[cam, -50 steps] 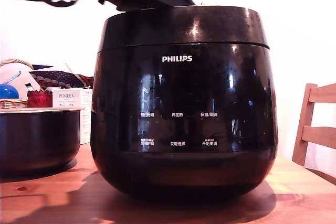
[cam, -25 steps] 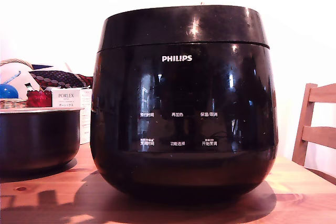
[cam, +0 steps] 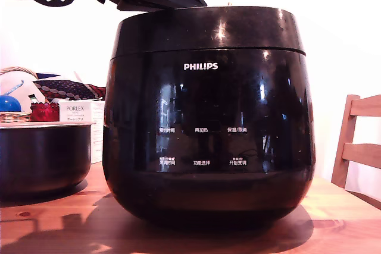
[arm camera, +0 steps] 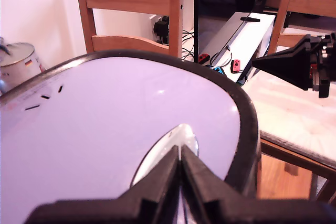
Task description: Open the rice cooker by pressing the large metal button on the top of its lid with medium force
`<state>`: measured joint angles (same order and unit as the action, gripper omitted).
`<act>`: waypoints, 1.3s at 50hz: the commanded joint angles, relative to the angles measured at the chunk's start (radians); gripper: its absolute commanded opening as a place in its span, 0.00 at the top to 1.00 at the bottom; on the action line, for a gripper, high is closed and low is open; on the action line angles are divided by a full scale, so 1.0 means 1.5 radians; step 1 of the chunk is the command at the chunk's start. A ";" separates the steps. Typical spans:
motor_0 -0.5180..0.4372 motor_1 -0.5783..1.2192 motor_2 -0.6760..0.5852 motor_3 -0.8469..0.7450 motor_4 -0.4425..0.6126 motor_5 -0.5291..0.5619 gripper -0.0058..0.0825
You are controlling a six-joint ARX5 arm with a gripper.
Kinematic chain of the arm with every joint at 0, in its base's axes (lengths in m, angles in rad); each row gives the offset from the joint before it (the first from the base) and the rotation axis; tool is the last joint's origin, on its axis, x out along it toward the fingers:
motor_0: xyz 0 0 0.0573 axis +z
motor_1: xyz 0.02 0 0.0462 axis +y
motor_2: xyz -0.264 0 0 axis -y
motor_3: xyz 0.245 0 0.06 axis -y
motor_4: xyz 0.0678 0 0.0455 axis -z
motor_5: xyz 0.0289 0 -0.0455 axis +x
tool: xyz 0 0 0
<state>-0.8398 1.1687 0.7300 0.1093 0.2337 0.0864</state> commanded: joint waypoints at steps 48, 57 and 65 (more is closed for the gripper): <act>0.018 0.069 -0.014 -0.084 -0.003 0.042 0.96; 0.018 0.069 -0.014 -0.109 -0.004 0.044 0.96; 0.018 0.069 -0.014 -0.123 -0.004 0.048 0.96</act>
<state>-0.8207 1.2106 0.7883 0.0196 0.2375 0.1501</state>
